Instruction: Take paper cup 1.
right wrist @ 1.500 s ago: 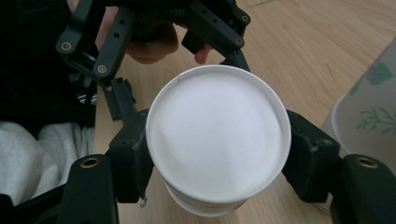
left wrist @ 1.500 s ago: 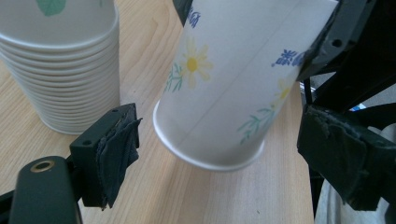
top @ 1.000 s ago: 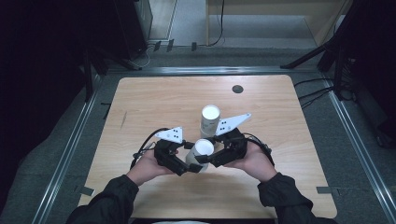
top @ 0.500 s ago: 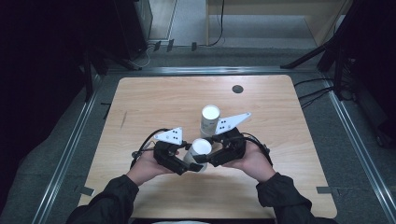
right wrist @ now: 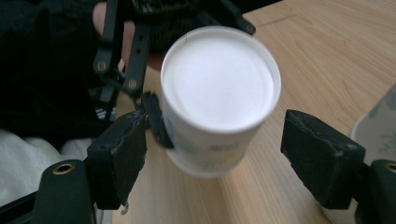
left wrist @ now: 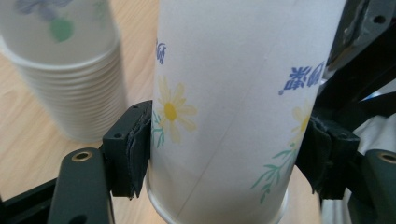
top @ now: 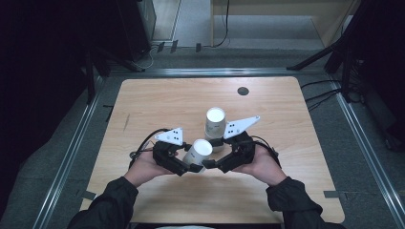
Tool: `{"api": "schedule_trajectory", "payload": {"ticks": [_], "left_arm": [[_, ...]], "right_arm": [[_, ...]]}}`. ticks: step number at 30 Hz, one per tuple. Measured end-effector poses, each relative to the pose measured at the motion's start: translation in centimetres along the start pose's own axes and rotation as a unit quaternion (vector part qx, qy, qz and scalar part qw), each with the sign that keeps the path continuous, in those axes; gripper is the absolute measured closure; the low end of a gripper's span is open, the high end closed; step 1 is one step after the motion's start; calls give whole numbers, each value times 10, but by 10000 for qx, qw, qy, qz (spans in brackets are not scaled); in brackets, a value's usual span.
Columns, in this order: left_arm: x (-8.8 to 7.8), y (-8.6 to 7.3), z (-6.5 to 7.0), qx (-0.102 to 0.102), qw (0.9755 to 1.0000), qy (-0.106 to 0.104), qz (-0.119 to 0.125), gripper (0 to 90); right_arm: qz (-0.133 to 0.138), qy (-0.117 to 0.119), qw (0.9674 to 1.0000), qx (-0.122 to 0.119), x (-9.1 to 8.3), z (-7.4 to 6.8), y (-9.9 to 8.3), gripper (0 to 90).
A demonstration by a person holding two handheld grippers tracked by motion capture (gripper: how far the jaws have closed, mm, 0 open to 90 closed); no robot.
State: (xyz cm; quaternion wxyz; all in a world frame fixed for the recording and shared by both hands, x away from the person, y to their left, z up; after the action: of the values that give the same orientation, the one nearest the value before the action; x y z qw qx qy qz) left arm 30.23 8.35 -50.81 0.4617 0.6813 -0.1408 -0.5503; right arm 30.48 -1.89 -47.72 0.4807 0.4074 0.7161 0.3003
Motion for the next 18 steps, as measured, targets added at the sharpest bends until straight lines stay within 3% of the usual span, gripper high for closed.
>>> {"api": "schedule_trajectory", "payload": {"ticks": [4,10,18], "left_arm": [[-6,-1,-6,-55,9999,43,-89,276],[-7,-6,-9,76,9991,88,-414,277],[-1,-14,-8,357,9951,126,-911,277]], "right_arm": [[-142,-131,9998,-1,-1,3,-8,236],[-413,-299,9987,-60,-2,5,-21,256],[-517,-482,9974,-130,-3,2,-32,260]]}}
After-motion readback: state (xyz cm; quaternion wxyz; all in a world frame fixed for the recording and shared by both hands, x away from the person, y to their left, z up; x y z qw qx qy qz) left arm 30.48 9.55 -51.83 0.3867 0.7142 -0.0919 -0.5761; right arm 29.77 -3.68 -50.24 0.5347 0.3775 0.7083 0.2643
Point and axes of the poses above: each handheld gripper's, and its own axes: x roughly forward along the jaws, y roughly out of its top, z roughly to its right, the point moved 9 cm from there along x, roughly forward along the jaws, and after that the axes turned 15 degrees about y, right-handed, at the moved point
